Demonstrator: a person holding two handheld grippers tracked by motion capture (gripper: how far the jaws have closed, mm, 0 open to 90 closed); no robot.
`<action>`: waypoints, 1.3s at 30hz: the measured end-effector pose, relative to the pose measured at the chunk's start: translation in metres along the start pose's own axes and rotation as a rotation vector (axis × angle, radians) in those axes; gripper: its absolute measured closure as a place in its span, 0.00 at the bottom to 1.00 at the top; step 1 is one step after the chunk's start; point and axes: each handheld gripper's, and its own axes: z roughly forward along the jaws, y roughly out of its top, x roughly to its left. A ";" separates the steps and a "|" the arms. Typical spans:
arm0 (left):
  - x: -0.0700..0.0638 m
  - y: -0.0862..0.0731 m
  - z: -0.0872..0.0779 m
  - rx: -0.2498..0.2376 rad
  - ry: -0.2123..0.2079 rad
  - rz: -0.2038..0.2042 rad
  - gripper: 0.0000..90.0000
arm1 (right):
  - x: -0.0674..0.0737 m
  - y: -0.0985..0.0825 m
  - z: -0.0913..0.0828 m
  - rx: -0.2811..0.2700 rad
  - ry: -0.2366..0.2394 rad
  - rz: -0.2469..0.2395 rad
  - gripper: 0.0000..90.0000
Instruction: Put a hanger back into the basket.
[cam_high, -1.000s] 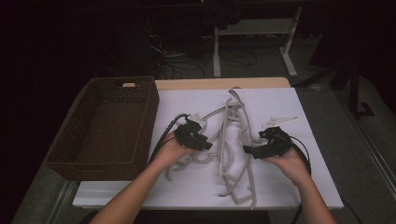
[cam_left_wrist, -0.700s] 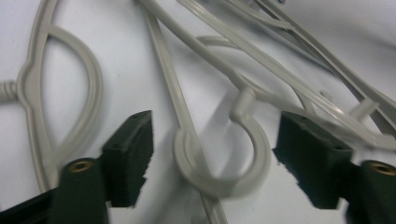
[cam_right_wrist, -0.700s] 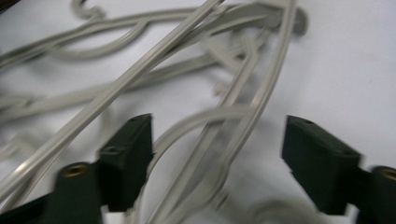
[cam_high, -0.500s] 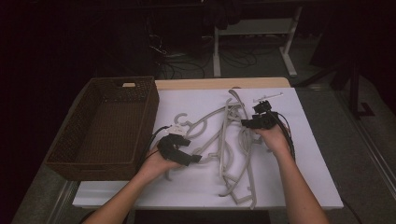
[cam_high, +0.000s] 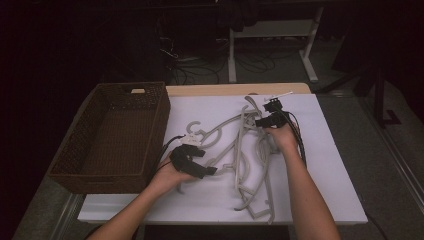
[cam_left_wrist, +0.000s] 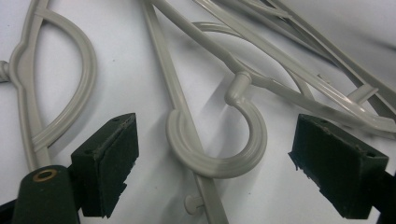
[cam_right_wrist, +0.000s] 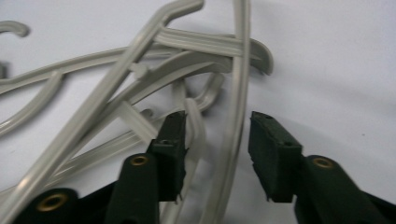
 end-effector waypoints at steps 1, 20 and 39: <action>0.001 0.000 0.000 -0.001 0.004 -0.006 0.16 | -0.003 0.000 0.003 0.000 0.010 0.008 0.73; 0.001 0.002 -0.005 -0.027 0.014 -0.003 0.16 | 0.039 0.029 -0.010 -0.060 0.067 -0.191 0.90; 0.000 0.001 -0.010 -0.030 0.020 -0.001 0.16 | 0.115 0.033 0.034 0.064 0.186 -0.447 0.86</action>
